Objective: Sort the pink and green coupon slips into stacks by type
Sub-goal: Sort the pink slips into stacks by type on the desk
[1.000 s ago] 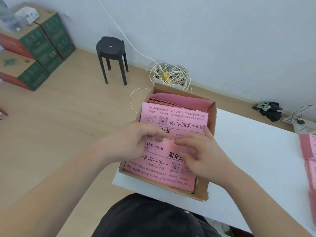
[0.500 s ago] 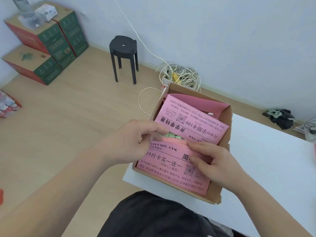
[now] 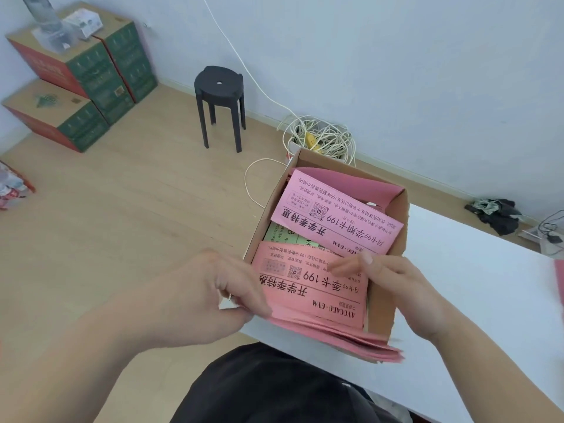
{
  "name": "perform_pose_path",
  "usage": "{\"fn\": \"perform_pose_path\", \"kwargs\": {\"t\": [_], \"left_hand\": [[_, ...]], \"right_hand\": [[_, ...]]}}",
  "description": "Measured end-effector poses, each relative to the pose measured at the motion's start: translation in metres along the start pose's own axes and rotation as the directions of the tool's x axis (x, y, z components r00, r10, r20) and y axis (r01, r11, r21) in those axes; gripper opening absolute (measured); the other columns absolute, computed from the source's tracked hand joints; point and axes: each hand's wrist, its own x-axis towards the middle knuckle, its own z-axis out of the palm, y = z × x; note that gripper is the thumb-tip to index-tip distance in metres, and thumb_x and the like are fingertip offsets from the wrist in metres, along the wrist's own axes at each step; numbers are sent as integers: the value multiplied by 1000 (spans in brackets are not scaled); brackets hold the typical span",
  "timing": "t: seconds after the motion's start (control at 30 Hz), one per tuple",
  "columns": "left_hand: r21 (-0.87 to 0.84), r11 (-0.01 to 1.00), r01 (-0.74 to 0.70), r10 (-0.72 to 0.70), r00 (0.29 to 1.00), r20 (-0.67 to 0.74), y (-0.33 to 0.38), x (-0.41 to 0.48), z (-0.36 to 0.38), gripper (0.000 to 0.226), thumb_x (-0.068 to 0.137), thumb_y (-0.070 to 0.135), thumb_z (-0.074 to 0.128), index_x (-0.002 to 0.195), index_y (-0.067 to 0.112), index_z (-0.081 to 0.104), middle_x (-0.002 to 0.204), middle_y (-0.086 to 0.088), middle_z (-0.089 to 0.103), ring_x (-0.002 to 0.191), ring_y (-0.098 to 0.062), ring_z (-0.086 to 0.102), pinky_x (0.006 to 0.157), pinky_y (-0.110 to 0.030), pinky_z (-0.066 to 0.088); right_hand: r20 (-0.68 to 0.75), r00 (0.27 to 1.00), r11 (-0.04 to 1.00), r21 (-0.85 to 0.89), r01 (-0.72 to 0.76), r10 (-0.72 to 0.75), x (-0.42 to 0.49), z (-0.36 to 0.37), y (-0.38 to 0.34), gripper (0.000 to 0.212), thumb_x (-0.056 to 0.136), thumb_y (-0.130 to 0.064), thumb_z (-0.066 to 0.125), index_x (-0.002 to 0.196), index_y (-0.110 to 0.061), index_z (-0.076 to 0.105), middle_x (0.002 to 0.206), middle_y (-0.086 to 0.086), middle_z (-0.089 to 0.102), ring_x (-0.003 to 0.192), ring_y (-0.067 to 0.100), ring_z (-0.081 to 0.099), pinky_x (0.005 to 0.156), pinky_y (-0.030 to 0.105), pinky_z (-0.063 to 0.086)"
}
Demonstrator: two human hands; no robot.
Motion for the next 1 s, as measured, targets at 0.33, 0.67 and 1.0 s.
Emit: {"fn": "perform_pose_path", "kwargs": {"t": [0.33, 0.67, 1.0], "left_hand": [[239, 961, 143, -88, 970, -228, -7, 31, 17, 31, 95, 17, 65, 116, 39, 72, 95, 36, 59, 86, 16, 54, 69, -5, 39], [252, 955, -157, 193, 973, -125, -22, 17, 22, 28, 77, 5, 71, 86, 30, 80, 106, 18, 73, 100, -6, 65, 80, -20, 50], [163, 978, -128, 153, 977, -150, -20, 17, 12, 28, 81, 6, 76, 91, 31, 82, 80, 14, 73, 90, -8, 68, 75, -31, 56]], "right_hand": [[-31, 997, 997, -13, -76, 75, 0, 2, -12, 24, 95, -39, 63, 109, -28, 80, 113, -13, 76, 105, 6, 70, 83, 22, 56], [-195, 980, 997, -79, 20, -35, 5, 7, 3, 26, 96, -22, 70, 117, -37, 75, 125, -19, 69, 121, 2, 62, 103, 34, 52], [-7, 1000, 833, -553, 0, -4, 9, 21, -16, 23, 104, -40, 53, 120, -41, 70, 94, -39, 65, 94, -13, 60, 84, 7, 42]]}}
